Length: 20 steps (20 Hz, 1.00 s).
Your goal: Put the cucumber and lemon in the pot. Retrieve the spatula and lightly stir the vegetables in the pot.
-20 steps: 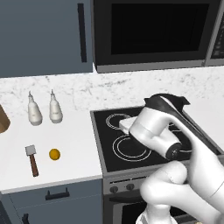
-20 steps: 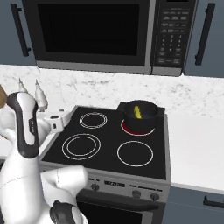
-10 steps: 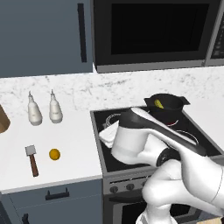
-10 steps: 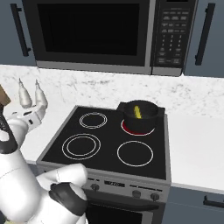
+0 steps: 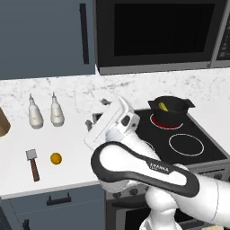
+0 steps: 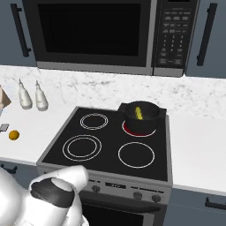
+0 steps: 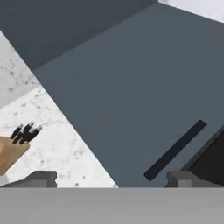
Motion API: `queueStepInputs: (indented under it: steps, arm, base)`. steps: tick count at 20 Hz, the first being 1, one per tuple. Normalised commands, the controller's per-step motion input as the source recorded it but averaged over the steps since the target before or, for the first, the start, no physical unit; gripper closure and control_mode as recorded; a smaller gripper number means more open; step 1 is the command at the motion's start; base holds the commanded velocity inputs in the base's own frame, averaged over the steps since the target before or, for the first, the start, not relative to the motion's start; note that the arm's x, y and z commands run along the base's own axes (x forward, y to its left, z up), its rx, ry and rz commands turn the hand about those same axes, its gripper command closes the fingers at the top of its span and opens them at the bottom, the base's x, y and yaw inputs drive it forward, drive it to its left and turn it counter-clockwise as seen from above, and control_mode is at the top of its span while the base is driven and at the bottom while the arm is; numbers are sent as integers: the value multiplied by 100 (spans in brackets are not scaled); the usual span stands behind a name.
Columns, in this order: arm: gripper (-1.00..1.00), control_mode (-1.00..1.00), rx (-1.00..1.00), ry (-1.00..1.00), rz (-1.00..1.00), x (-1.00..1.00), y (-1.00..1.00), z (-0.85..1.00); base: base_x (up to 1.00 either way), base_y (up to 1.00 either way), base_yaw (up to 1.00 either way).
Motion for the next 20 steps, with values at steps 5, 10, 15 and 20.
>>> queueStepInputs:
  steps: [5, 10, 15, 20]
  arm:
    - [-100, -100, -77, -63, 0, -21, 51, 73]
    - [-100, -100, -82, -19, 0, 0, 33, 91]
    - [-100, -100, -73, 31, -8, -4, 16, 47]
    - [-100, -100, -67, 56, -19, -3, 2, -35]
  base:
    - [0, 0, 0]
    - [0, 0, 0]
    - [0, 0, 0]
    - [0, 0, 0]
